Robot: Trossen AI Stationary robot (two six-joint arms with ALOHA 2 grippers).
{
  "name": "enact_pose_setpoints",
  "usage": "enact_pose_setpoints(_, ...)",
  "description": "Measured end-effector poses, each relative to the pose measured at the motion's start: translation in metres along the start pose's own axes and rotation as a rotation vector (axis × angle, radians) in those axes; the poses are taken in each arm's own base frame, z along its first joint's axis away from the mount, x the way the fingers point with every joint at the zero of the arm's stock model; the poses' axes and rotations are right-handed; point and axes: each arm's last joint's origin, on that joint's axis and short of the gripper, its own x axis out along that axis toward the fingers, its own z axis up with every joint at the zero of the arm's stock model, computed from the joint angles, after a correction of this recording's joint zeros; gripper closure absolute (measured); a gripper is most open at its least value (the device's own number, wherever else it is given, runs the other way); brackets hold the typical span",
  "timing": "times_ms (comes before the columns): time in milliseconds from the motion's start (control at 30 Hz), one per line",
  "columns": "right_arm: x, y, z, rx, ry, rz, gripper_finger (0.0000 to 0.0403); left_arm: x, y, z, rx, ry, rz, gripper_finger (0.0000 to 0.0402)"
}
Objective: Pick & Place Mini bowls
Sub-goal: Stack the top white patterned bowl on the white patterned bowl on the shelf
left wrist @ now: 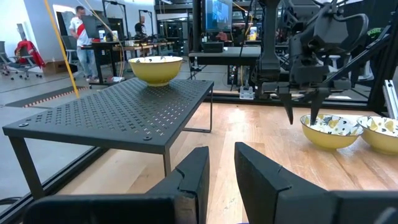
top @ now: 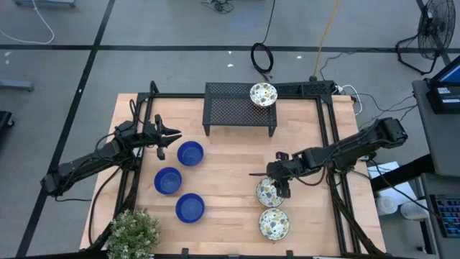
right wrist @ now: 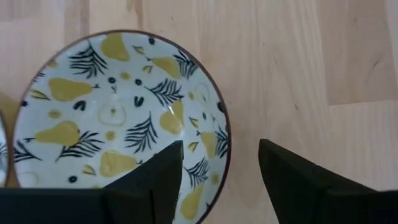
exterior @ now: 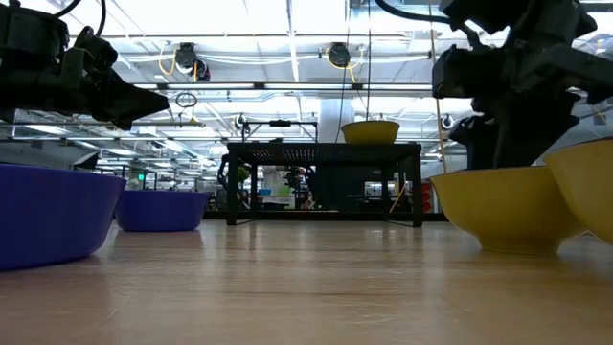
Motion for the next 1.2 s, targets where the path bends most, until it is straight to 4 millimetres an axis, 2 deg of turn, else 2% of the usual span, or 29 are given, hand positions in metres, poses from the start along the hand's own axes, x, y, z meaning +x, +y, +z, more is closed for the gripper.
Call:
enact_pose_setpoints(200,0.0004,-0.0029,-0.0007,-0.007,-0.018,-0.085,0.0206,0.0000,0.0000,0.0000,0.000,0.000,0.000,0.0321)
enact_pose_setpoints(467,-0.0004,-0.0085,-0.0084,-0.012,0.043,-0.192,0.0206,0.0000,0.0000,0.0000,0.000,0.000,0.000,0.0321)
enact_pose_setpoints(1033,0.0000,-0.0055,-0.0089,0.024,0.077,-0.084,0.0207,0.0000,0.0000,0.0000,0.000,0.000,0.000,0.0321)
enact_pose_setpoints(1200,0.0000,-0.0096,-0.0075,0.041,0.075,-0.091,0.0224,0.0000,0.0000,0.0000,0.000,0.000,0.000,0.0321)
